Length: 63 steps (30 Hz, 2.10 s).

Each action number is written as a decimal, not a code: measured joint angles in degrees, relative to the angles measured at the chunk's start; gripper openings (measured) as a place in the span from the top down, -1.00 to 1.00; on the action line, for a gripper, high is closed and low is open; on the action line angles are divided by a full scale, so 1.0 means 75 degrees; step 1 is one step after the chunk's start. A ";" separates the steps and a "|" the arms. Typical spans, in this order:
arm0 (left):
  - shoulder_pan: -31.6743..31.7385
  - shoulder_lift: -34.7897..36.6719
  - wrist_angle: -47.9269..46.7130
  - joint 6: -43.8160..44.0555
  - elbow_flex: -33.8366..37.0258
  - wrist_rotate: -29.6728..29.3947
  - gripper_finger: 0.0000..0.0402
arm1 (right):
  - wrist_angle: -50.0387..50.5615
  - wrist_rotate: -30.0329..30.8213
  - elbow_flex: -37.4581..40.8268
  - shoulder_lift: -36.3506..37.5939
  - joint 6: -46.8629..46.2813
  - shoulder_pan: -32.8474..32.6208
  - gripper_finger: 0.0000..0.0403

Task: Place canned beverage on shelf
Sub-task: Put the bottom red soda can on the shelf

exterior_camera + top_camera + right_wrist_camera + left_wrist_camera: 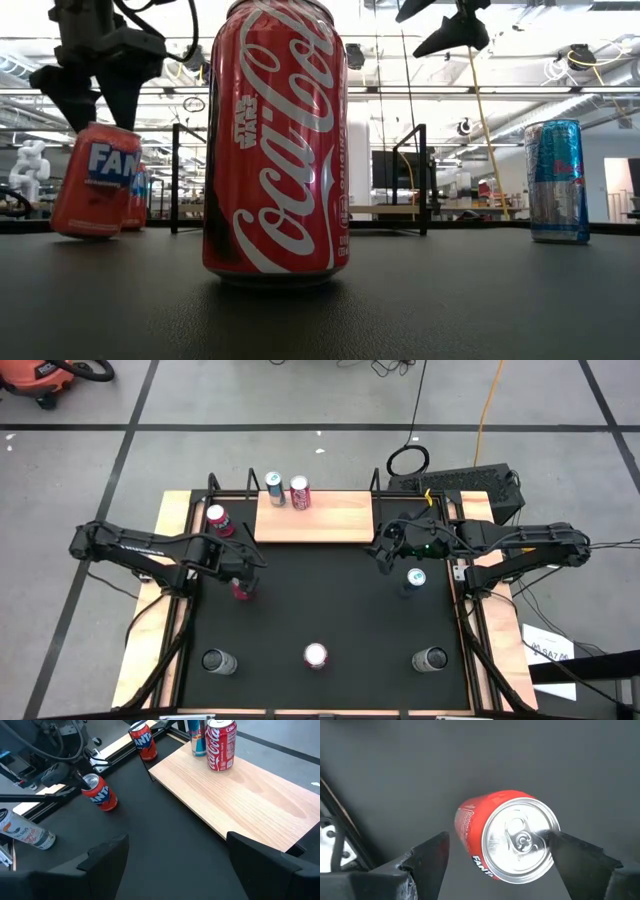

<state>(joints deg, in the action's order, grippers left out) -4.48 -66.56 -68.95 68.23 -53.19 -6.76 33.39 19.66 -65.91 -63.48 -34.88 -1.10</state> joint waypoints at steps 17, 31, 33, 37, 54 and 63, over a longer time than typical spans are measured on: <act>0.0044 0.0971 -0.0886 0.0463 -0.0368 -0.0032 -0.62 | -0.0258 -0.0003 0.0000 0.0000 0.0004 0.0003 -0.59; 0.0044 0.0471 -0.0154 0.0659 -0.0099 0.0043 -0.69 | -0.0256 -0.0032 0.0000 0.0000 -0.0031 0.0009 -0.59; 0.0044 0.0379 -0.0157 0.0664 -0.0099 0.0046 -0.69 | -0.0254 -0.0033 0.0000 0.0000 -0.0031 0.0009 -0.59; 0.0044 0.0149 -0.0199 0.0662 -0.0099 0.0075 -0.69 | -0.0254 -0.0035 0.0000 0.0000 -0.0028 0.0009 -0.59; 0.0044 -0.0440 0.0082 0.0965 0.0427 0.0416 -0.62 | -0.0192 -0.0059 0.0000 0.0003 0.0144 0.0006 -0.59; 0.0187 -0.0364 0.0472 0.0490 0.0355 0.0491 -0.35 | 0.0031 -0.0262 0.0000 0.0080 0.0118 0.0006 -0.59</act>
<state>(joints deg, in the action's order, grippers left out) -3.07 -69.29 -65.41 71.90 -50.52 -3.07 33.62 17.69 -65.91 -62.88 -34.00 -1.06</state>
